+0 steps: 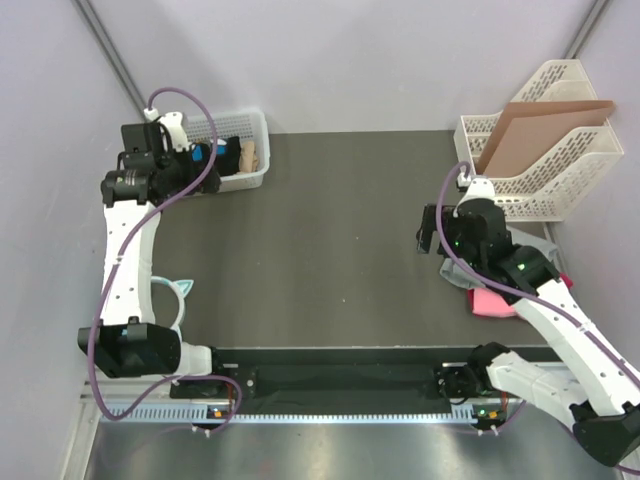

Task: Fold and stack the t-shirts
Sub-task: Grab crumpled tshirt from bin with the left arm, then move the tshirt to the center of the board

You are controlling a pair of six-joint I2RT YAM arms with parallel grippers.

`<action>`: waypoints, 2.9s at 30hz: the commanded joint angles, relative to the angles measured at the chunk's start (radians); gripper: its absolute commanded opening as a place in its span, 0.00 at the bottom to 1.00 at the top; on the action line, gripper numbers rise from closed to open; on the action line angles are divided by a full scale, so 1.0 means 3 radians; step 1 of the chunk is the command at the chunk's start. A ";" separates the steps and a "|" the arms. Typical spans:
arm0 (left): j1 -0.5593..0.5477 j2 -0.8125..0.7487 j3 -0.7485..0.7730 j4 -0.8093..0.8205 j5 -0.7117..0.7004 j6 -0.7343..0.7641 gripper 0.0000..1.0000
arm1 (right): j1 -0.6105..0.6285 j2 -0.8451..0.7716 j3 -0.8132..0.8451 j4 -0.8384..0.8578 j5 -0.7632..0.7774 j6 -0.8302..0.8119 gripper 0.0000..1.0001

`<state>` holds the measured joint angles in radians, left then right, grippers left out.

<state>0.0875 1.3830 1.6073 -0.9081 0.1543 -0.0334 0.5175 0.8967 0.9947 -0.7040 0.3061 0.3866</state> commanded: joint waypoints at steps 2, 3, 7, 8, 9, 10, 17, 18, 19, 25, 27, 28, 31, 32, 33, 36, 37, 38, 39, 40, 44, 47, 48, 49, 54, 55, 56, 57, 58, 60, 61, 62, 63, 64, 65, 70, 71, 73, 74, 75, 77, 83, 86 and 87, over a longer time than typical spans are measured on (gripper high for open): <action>0.0015 0.0012 -0.0086 0.0628 -0.0080 0.0157 0.99 | 0.0177 -0.0033 0.0115 0.0102 0.0064 0.0051 1.00; 0.0010 0.0043 -0.0076 0.0695 -0.0080 0.0172 0.99 | 0.0208 -0.0064 0.0075 0.0173 0.0089 0.0056 1.00; 0.0010 0.0486 0.0250 0.0823 -0.0090 0.0173 0.99 | 0.0366 -0.0151 -0.0053 0.0332 0.0201 0.0102 1.00; 0.0010 0.0599 0.0393 0.0808 -0.0105 0.0168 0.99 | 0.0417 -0.0156 -0.0074 0.0368 0.0247 0.0112 1.00; 0.0010 0.0717 0.0648 0.0757 -0.0115 0.0162 0.99 | 0.0448 -0.0156 -0.0104 0.0383 0.0253 0.0107 1.00; 0.0015 0.0946 0.0802 0.0742 -0.0136 0.0147 0.99 | 0.0468 -0.0156 -0.0120 0.0398 0.0253 0.0107 1.00; 0.0015 0.1745 0.1534 0.0787 -0.0254 0.0116 0.99 | 0.0668 -0.0080 -0.0268 0.0588 0.0314 0.0123 1.00; 0.0010 0.1832 0.1591 0.0798 -0.0254 0.0116 0.99 | 0.0678 -0.0049 -0.0268 0.0598 0.0329 0.0123 1.00; 0.0010 0.1995 0.1642 0.0823 -0.0264 0.0116 0.99 | 0.0688 -0.0023 -0.0273 0.0608 0.0340 0.0123 1.00; 0.0015 0.2635 0.2041 0.0859 -0.0244 0.0024 0.99 | 0.0760 0.0089 -0.0304 0.0659 0.0401 0.0128 1.00; 0.0005 0.2834 0.2123 0.0844 -0.0228 0.0045 0.99 | 0.0755 0.0100 -0.0324 0.0659 0.0416 0.0138 1.00; 0.0005 0.2885 0.2113 0.0839 -0.0208 0.0055 0.99 | 0.0755 0.0115 -0.0324 0.0649 0.0427 0.0138 1.00; -0.0005 0.3054 0.2016 0.0869 -0.0187 0.0081 0.99 | 0.0755 0.0161 -0.0330 0.0664 0.0442 0.0158 1.00; -0.0005 0.3085 0.1990 0.0889 -0.0212 0.0081 0.98 | 0.0755 0.0196 -0.0314 0.0664 0.0452 0.0158 1.00; -0.0005 0.3141 0.1949 0.0915 -0.0208 0.0081 0.97 | 0.0755 0.0212 -0.0309 0.0664 0.0457 0.0158 1.00; -0.0011 0.3198 0.1888 0.0966 -0.0213 0.0178 0.88 | 0.0760 0.0294 -0.0273 0.0664 0.0457 0.0158 1.00; -0.0011 0.3208 0.1862 0.0976 -0.0218 0.0188 0.84 | 0.0755 0.0314 -0.0263 0.0664 0.0452 0.0158 1.00; -0.0011 0.3213 0.1852 0.0992 -0.0228 0.0198 0.81 | 0.0755 0.0340 -0.0253 0.0659 0.0447 0.0163 1.00; -0.0006 0.3218 0.1847 0.1012 -0.0258 0.0208 0.75 | 0.0755 0.0350 -0.0248 0.0664 0.0432 0.0174 1.00; -0.0005 0.3213 0.1847 0.1023 -0.0259 0.0224 0.46 | 0.0755 0.0360 -0.0248 0.0664 0.0437 0.0189 1.00; -0.0011 0.3172 0.1887 0.1023 -0.0259 0.0270 0.00 | 0.0755 0.0315 -0.0278 0.0670 0.0391 0.0220 0.97; -0.0006 0.2989 0.1908 0.1038 -0.0233 0.0300 0.00 | 0.0755 0.0258 -0.0324 0.0664 0.0391 0.0220 0.93; -0.0016 0.2821 0.1939 0.1038 -0.0213 0.0316 0.00 | 0.0755 0.0253 -0.0340 0.0664 0.0391 0.0220 0.92; -0.0026 0.2728 0.1969 0.1033 -0.0127 0.0331 0.00 | 0.0755 0.0238 -0.0350 0.0670 0.0386 0.0225 0.92; -0.0271 0.1820 0.2133 0.0982 -0.0161 0.0673 0.00 | 0.0755 0.0161 -0.0401 0.0670 0.0370 0.0209 0.88; -0.0443 0.1676 0.2128 0.0972 -0.0202 0.0750 0.00 | 0.0755 0.0125 -0.0406 0.0675 0.0370 0.0204 0.88; -0.0521 0.1542 0.2128 0.0961 -0.0248 0.0857 0.00 | 0.0755 0.0110 -0.0411 0.0675 0.0386 0.0199 0.88; -0.0598 0.1298 0.2128 0.0890 -0.0233 0.0883 0.00 | 0.0755 0.0090 -0.0416 0.0675 0.0391 0.0189 0.88; -0.0740 0.1179 0.2128 0.0849 -0.0228 0.0904 0.00 | 0.0755 0.0069 -0.0421 0.0675 0.0396 0.0184 0.88; -0.0900 0.0883 0.2113 0.0661 -0.0172 0.0939 0.00 | 0.0755 0.0003 -0.0442 0.0665 0.0406 0.0179 0.87; -0.1088 0.0795 0.2097 0.0594 -0.0167 0.0960 0.00 | 0.0755 -0.0058 -0.0467 0.0649 0.0406 0.0184 0.87; -0.1186 0.0714 0.2082 0.0527 -0.0167 0.0975 0.00 | 0.0755 -0.0089 -0.0478 0.0644 0.0416 0.0179 0.87; -0.1268 0.0551 0.2067 0.0476 -0.0136 0.0970 0.00 | 0.0755 -0.0120 -0.0488 0.0634 0.0421 0.0189 0.87; -0.1430 0.0478 0.2062 0.0303 -0.0075 0.0960 0.00 | 0.0755 -0.0181 -0.0498 0.0598 0.0432 0.0194 0.87; -0.1498 0.0417 0.2067 0.0195 0.0022 0.0930 0.00 | 0.0755 -0.0212 -0.0513 0.0573 0.0457 0.0194 0.87; -0.1805 -0.0007 0.1297 -0.0271 0.0858 0.0781 0.00 | 0.0755 -0.0427 -0.0509 0.0414 0.0554 0.0235 0.85; -0.1810 -0.0120 0.0768 -0.0286 0.0937 0.0796 0.00 | 0.0755 -0.0457 -0.0498 0.0394 0.0575 0.0240 0.86; -0.1861 -0.0177 0.0285 -0.0317 0.1039 0.0801 0.00 | 0.0755 -0.0514 -0.0473 0.0343 0.0585 0.0245 0.85; -0.1892 -0.0187 0.0075 -0.0332 0.1055 0.0852 0.00 | 0.0755 -0.0519 -0.0463 0.0327 0.0585 0.0245 0.85; -0.1928 -0.0177 -0.0317 -0.0327 0.1055 0.0873 0.00 | 0.0755 -0.0524 -0.0457 0.0297 0.0590 0.0255 0.85; -0.2081 -0.0177 -0.0596 -0.0251 0.0974 0.0904 0.00 | 0.0755 -0.0540 -0.0462 0.0276 0.0600 0.0281 0.85; -0.2322 -0.0075 -0.0986 -0.0102 0.0969 0.0863 0.00 | 0.0750 -0.0545 -0.0478 0.0266 0.0585 0.0327 0.83; -0.2388 0.0042 -0.0910 -0.0005 0.0933 0.0817 0.00 | 0.0760 -0.0524 -0.0483 0.0311 0.0463 0.0322 0.82; -0.2398 0.0078 -0.0864 0.0030 0.0928 0.0781 0.00 | 0.0760 -0.0514 -0.0488 0.0342 0.0412 0.0312 0.82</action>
<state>-0.6159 1.4197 1.2770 -0.9848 0.4114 0.2157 0.7311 0.7444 0.8371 -0.6281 0.4591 0.4736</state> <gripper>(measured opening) 0.187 0.827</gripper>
